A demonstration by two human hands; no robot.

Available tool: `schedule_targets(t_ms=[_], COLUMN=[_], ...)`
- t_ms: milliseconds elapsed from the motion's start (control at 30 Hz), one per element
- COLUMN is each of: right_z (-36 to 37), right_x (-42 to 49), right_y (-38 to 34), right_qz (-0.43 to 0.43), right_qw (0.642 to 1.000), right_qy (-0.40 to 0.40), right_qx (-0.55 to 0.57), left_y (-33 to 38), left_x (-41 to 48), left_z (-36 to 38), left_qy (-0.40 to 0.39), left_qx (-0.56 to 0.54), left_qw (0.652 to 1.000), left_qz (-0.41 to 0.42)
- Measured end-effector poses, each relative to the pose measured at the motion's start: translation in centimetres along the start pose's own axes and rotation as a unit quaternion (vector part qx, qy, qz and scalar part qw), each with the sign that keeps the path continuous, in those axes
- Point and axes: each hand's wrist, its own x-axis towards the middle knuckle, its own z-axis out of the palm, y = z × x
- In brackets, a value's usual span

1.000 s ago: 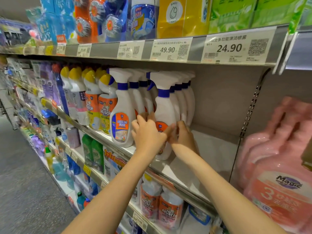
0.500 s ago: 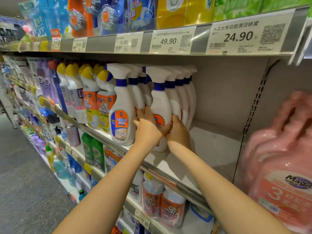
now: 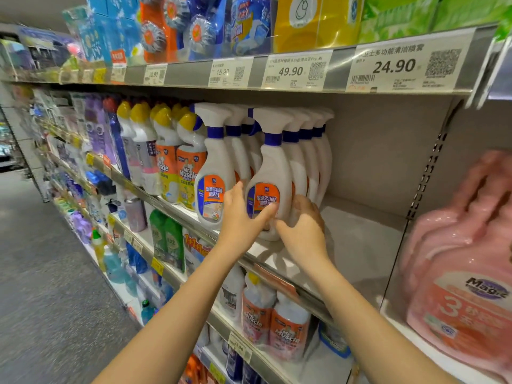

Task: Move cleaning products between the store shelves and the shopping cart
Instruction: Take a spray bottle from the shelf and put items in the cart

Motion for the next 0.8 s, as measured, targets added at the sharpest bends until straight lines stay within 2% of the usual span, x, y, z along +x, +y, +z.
schedule_targets(t_ms=[133,200,367,567,800], right_z=[-1.0,-1.0,1.1,7.4,15.6], right_x=[-4.3,-6.3,-10.6,-17.5,-25.4], right_y=[-1.6,-1.8,-0.9,1.5,6.1], right_qz=[-0.101,-0.119,-0.108,-0.037,0.008], right_qw=[0.992,0.986,0.969,0.934,0.868], right_qy=[0.01,-0.011,-0.138,-0.303,-0.487], right_qx=[0.079,0.114,0.172,0.185,0.098], left_y=[-0.7,-1.4,-4.4,-10.4,-16.2], left_x=[-4.6,-6.9,-13.3,-22.7,-32.7], left_z=[-3.0,-4.5,-8.7,-12.4,-13.9], left_qy=[0.006,0.024,0.034,0.109,0.139], left_qx=[-0.135,-0.145,-0.131,-0.099,-0.022], left_qw=[0.99,0.988,0.985,0.964,0.929], left_qz=[-0.04,-0.051,-0.104,-0.222,-0.343])
